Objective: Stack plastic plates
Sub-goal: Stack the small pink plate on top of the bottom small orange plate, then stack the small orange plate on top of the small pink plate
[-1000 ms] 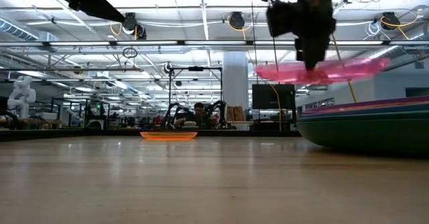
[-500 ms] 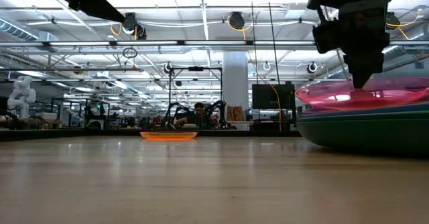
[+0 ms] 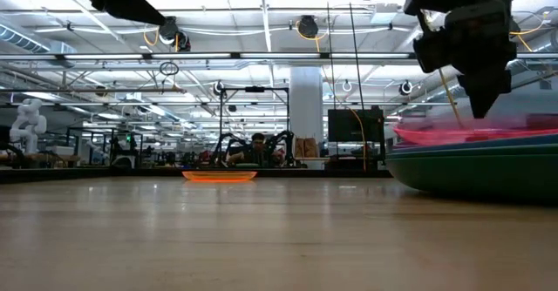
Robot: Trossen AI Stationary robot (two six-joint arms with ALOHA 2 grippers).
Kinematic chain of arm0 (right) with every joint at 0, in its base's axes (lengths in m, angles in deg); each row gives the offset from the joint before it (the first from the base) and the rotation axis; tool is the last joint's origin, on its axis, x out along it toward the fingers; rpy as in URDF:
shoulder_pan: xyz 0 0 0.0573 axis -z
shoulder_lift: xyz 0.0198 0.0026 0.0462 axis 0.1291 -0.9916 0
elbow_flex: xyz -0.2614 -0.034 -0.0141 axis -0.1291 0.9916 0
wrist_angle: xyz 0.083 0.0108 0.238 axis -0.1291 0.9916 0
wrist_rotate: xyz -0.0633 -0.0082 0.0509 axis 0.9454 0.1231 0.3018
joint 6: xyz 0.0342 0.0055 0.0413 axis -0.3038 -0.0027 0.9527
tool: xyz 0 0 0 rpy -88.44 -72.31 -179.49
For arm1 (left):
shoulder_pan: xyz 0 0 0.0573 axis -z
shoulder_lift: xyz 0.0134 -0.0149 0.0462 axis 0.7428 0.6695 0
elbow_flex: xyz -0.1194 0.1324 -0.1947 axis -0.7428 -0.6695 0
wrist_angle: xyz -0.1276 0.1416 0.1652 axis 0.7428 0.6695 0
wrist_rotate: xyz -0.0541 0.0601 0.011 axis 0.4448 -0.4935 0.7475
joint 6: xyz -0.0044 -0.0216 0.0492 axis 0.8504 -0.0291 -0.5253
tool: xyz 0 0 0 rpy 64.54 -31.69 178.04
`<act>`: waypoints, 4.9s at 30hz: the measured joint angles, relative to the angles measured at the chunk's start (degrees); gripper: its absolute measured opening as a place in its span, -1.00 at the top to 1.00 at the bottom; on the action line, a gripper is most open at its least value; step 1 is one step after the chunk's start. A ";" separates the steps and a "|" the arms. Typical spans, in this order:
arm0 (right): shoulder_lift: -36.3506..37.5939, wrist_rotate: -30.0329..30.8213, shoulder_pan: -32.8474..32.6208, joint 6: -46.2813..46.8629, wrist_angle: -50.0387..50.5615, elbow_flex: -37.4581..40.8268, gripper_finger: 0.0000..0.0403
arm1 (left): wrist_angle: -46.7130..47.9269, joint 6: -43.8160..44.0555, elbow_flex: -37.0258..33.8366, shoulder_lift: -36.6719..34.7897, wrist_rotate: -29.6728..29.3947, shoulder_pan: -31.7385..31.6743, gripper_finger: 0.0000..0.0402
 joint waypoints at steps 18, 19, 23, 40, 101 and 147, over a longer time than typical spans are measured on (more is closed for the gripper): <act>7.11 14.76 -2.94 -1.35 -3.63 0.00 0.57 | -0.67 5.06 0.00 0.00 0.01 -0.02 0.38; 7.62 17.19 -3.59 -2.23 -5.72 0.00 0.57 | -0.68 5.66 0.00 0.02 0.02 0.00 0.38; 8.60 24.87 -6.43 -8.69 -14.92 0.00 0.57 | -0.74 8.34 0.00 0.69 0.00 -0.02 0.38; 9.40 25.15 -14.53 -31.77 -49.93 9.10 0.57 | -7.33 11.92 0.00 18.71 0.03 0.01 0.38; 38.47 26.70 -22.38 -53.17 -65.38 25.68 0.57 | -27.19 6.28 0.04 51.09 14.13 -18.25 0.38; 38.47 26.75 -22.38 -53.38 -64.62 25.68 0.57 | -35.58 3.14 0.00 61.81 7.13 -20.52 -0.04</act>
